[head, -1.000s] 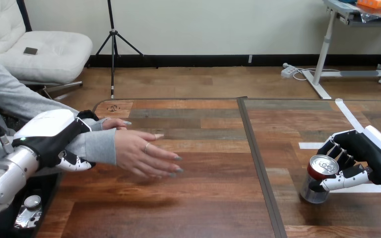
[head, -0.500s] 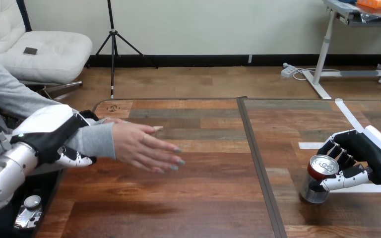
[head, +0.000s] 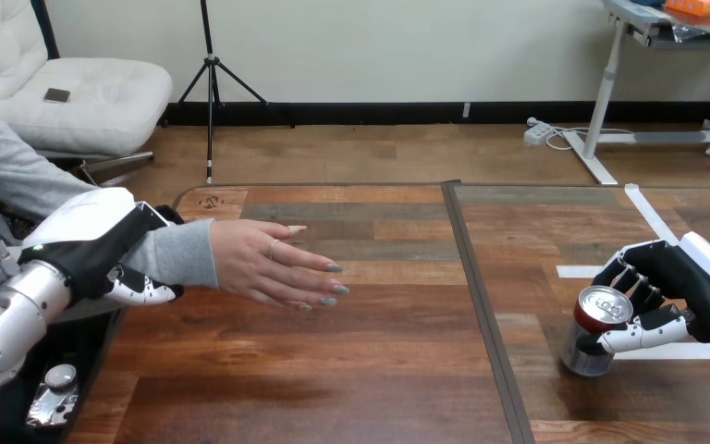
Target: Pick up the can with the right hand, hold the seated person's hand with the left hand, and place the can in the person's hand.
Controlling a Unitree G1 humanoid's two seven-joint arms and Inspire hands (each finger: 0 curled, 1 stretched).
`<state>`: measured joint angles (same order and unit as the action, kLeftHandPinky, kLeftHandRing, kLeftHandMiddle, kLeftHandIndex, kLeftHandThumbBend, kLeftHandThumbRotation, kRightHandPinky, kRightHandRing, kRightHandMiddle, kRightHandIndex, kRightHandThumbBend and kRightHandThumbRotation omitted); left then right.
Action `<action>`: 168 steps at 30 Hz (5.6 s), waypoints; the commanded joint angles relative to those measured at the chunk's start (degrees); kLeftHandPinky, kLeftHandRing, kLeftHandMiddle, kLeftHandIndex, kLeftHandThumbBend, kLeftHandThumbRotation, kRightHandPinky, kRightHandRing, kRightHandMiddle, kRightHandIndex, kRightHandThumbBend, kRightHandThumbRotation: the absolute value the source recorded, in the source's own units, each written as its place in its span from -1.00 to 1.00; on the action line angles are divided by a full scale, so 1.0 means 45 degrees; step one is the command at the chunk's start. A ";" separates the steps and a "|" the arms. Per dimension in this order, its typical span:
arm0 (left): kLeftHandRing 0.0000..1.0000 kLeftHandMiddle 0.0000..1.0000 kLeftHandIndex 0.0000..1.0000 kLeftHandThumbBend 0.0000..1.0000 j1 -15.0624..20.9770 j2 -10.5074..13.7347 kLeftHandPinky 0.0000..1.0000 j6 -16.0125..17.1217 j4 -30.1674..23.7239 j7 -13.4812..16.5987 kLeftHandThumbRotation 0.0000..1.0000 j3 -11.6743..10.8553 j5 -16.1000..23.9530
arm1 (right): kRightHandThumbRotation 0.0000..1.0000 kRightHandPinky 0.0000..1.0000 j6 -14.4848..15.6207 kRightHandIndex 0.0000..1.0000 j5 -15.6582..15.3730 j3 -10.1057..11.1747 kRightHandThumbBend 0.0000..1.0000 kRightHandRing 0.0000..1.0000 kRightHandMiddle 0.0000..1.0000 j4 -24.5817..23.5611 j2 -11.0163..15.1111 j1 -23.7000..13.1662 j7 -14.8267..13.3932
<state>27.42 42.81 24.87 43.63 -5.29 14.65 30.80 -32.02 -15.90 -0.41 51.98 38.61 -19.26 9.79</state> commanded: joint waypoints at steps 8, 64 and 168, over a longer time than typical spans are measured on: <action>-0.70 -0.59 -0.55 -0.28 0.1015 -0.0573 -0.80 0.0393 -0.0875 0.0443 -1.00 -0.0631 -0.0664 | -1.00 -0.36 -0.0419 -0.10 0.0181 0.0070 0.50 -0.29 -0.20 -0.0760 -0.0372 -0.1433 -0.0481; -0.65 -0.52 -0.47 -0.42 0.0524 -0.1211 -0.75 -0.0679 -0.2608 -0.1090 -1.00 -0.0928 -0.1416 | -1.00 -0.33 0.0217 -0.13 0.0008 -0.0285 0.52 -0.27 -0.19 -0.1466 -0.1432 -0.1973 -0.0772; -0.72 -0.58 -0.51 -0.50 0.0610 -0.3195 -0.81 -0.1074 -0.3008 -0.1338 -1.00 -0.0647 -0.1396 | -1.00 -0.38 0.0502 -0.16 -0.0679 -0.1298 0.50 -0.31 -0.21 -0.2386 -0.4268 -0.4139 -0.1777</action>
<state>25.57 30.73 19.54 34.46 -12.26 13.46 27.36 -29.24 -20.57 -6.85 45.22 20.46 -31.15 2.31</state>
